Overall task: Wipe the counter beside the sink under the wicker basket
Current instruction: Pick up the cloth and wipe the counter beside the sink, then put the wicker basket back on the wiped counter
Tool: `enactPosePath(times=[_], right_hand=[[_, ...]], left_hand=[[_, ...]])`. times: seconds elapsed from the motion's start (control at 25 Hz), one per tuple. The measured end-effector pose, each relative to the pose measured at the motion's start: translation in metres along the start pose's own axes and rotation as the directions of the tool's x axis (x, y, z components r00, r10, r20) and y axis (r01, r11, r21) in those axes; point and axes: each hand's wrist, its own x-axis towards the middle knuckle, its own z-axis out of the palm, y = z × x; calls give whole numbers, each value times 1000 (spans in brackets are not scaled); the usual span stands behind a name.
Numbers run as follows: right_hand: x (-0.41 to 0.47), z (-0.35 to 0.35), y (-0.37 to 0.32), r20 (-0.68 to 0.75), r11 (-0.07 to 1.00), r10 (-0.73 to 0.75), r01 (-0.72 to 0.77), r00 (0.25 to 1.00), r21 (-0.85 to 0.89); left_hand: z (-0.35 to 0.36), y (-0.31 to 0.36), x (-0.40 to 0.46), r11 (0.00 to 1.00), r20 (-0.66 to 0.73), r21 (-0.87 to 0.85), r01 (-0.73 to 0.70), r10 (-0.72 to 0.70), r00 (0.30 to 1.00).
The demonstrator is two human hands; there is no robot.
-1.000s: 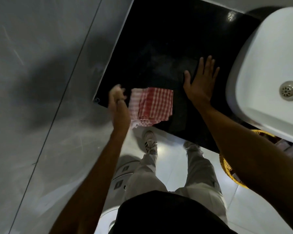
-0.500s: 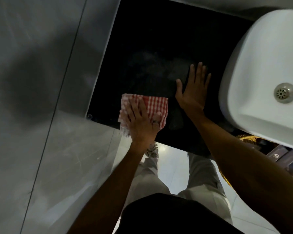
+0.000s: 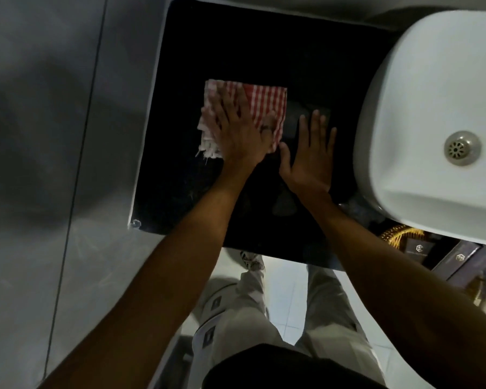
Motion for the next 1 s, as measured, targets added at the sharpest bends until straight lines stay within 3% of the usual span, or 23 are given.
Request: enactPosePath(times=[0.16,0.24,0.36,0.44,0.52,0.6,0.68,0.76,0.84,0.92,1.0], right_hand=[[-8,-49,-6,-155,998,10,-1,988,59],[5,-41,-10,-41,999,-5,6,999,33],[-8,-22,-13,105,998,11,-16,994,53],[-21,-37,-21,93,993,-74,65,993,95],[-69,-78,-6,-6,976,-207,207,978,70],[-127,-108,30,-86,942,-333,336,939,20],[-183,-132,86,-111,930,-368,368,923,-20],[-216,-154,148,-100,962,-271,265,957,-70],[-236,-172,203,-54,996,12,-16,998,-86],[-250,-180,243,35,944,331,-331,943,0],[-255,-180,261,187,824,511,-540,839,172]], left_hand=[[-73,35,5,996,-9,-86,-10,9,1000],[-76,30,8,982,1,-187,15,-15,1000],[-52,-2,-54,972,-102,-228,-59,37,994],[-47,-13,-107,969,-157,-219,-118,84,984],[-52,4,-182,963,-183,-195,-188,153,971],[-45,29,-242,949,-152,-185,-256,230,961],[-37,64,-281,935,-93,-185,-303,290,952],[-31,108,-301,905,-28,-222,-362,365,930],[-26,149,-310,882,83,-220,-416,442,893],[-21,178,-313,894,225,-213,-394,438,871],[-22,190,-312,932,324,-269,-244,326,888]])
